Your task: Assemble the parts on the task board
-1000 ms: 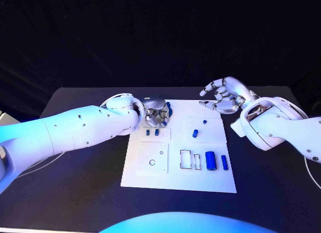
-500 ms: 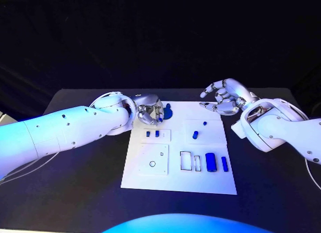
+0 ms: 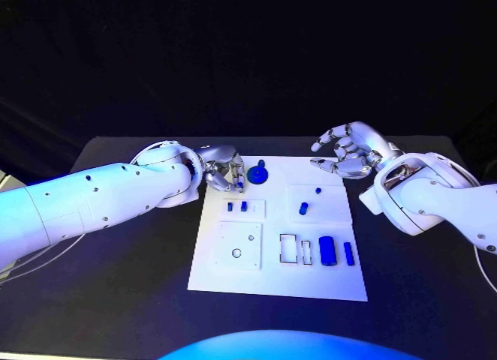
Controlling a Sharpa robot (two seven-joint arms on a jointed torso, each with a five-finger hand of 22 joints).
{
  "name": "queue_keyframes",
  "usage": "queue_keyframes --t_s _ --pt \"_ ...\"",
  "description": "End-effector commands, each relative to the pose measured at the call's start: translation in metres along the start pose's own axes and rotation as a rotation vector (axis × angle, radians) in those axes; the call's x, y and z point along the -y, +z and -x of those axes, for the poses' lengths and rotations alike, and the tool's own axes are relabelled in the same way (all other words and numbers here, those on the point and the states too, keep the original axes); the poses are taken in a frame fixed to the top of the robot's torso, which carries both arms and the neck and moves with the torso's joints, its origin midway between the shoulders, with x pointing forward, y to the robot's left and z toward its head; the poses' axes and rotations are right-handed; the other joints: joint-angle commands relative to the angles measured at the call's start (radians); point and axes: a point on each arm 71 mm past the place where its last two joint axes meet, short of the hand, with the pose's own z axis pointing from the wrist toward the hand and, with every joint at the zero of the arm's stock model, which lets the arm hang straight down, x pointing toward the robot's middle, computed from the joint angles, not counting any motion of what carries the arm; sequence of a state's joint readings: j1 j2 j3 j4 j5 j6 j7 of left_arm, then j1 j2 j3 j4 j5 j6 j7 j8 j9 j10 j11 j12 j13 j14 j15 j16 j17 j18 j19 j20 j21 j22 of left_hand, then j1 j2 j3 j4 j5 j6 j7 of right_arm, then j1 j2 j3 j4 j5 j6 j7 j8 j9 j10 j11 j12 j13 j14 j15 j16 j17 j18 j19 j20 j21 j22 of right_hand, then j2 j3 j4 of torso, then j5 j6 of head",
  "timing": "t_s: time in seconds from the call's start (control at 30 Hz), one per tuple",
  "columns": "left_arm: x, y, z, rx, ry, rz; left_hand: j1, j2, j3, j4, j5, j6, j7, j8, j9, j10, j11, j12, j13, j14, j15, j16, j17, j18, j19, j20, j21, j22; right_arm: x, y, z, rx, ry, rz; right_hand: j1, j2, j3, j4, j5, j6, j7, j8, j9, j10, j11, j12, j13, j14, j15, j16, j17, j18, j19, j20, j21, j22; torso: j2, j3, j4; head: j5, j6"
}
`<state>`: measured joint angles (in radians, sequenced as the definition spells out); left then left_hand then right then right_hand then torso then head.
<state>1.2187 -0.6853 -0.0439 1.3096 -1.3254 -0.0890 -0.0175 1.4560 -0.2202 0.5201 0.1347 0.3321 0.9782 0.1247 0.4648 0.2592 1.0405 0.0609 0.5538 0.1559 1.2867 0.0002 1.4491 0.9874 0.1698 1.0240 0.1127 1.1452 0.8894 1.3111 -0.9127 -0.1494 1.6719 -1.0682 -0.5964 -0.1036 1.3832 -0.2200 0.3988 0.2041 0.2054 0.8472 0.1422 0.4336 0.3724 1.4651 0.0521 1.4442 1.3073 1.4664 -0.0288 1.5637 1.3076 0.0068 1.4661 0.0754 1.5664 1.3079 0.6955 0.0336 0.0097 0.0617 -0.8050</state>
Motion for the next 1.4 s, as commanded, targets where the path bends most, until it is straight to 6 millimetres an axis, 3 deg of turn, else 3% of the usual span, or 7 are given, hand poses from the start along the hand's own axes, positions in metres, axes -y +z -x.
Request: queue_keyframes --t_s 0.03,1.4 --pt "-0.001 0.001 -0.003 -0.043 0.002 0.017 -0.01 0.004 -0.002 -0.005 0.002 0.006 -0.001 -0.002 0.024 0.009 0.001 -0.006 -0.001 0.008 0.002 0.006 -0.001 -0.011 0.006 0.0 0.004 0.0 -0.001 0.0 -0.001 -0.013 -0.006 0.011 0.009 0.004 0.001 0.003 0.004 -0.001 -0.001 0.003 0.0 0.027 0.006 0.001 0.18 0.101 0.007 -0.001 0.249 -0.006 0.103 0.006 0.0 0.262 0.0 -0.0002 -0.0009 0.001 -0.003" --pt "-0.004 0.009 -0.013 -0.12 0.038 0.052 -0.013 0.006 -0.001 -0.012 0.001 0.012 -0.003 -0.006 0.029 0.017 -0.002 -0.015 0.0 0.01 0.001 0.008 0.001 -0.01 0.003 -0.001 0.001 -0.002 -0.001 -0.001 -0.001 -0.011 -0.006 0.01 0.009 0.004 0.001 0.003 0.004 -0.001 -0.001 0.003 0.0 0.027 0.006 0.001 0.18 0.101 0.007 -0.001 0.249 -0.006 0.103 0.006 0.0 0.262 0.0 0.0001 -0.0009 0.001 -0.009"
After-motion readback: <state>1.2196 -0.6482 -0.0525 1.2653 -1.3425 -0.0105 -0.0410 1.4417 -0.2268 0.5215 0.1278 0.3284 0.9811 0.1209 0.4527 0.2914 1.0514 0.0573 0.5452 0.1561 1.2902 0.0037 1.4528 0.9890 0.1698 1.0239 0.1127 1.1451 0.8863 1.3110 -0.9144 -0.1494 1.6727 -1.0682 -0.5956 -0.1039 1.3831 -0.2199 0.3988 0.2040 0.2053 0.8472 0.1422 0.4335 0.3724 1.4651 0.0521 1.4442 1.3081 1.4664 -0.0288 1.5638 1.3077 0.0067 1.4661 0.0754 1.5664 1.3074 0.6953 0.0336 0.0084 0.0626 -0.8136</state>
